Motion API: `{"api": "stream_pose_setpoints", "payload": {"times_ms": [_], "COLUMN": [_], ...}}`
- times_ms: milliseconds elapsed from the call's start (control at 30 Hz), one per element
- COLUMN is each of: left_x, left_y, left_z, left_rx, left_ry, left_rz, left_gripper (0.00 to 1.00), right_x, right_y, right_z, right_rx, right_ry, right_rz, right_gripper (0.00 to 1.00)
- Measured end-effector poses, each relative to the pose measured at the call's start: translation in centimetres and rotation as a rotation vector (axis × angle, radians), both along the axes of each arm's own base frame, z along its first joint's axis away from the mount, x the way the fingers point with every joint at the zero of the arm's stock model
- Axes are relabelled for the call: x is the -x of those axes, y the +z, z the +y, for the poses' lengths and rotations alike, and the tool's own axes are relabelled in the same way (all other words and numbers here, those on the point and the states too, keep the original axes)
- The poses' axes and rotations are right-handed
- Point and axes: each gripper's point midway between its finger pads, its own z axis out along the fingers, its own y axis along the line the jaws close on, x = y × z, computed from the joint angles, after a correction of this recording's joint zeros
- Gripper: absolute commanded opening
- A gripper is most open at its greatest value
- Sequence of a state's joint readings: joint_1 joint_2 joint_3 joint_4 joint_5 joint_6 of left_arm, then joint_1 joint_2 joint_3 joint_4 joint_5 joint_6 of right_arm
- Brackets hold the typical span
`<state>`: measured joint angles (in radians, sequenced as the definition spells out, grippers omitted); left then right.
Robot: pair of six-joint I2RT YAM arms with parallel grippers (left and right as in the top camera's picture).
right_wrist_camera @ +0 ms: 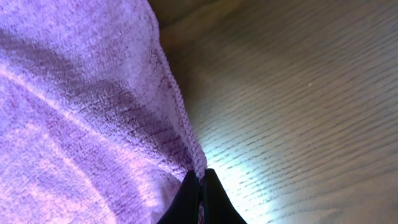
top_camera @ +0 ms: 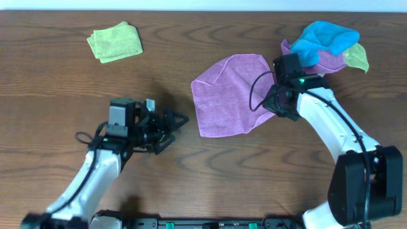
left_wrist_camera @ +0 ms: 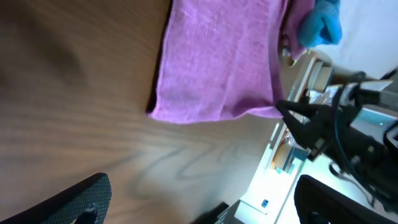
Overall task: Fold the cloth
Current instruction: 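Reach the left gripper to the purple cloth's left edge and grasp it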
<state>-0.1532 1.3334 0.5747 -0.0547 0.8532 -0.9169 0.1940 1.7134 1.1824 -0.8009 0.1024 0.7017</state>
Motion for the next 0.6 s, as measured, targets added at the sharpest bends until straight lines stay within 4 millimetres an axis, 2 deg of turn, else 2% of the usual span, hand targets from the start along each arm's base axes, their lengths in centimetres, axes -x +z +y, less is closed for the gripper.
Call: {"api": "stream_pose_setpoints", "payload": {"times_ms": [400,600], "left_x": [-1.2,-2.4], "left_y": [-4.2,-4.9], "left_z": [-2.6,-3.3], "left_rx": [-0.043,-0.063], "left_ry": [-0.043,-0.029], "left_rz": [0.013,-0.036], "left_gripper": [0.95,0.95], "right_x": [0.1,0.1], "right_y": [0.0,0.0], "right_z": [0.4,0.4], "right_rx": [-0.021,-0.025], "right_ry": [0.005,0.006], "right_rz": [0.004,0.004], "right_gripper": [0.01,0.01]}}
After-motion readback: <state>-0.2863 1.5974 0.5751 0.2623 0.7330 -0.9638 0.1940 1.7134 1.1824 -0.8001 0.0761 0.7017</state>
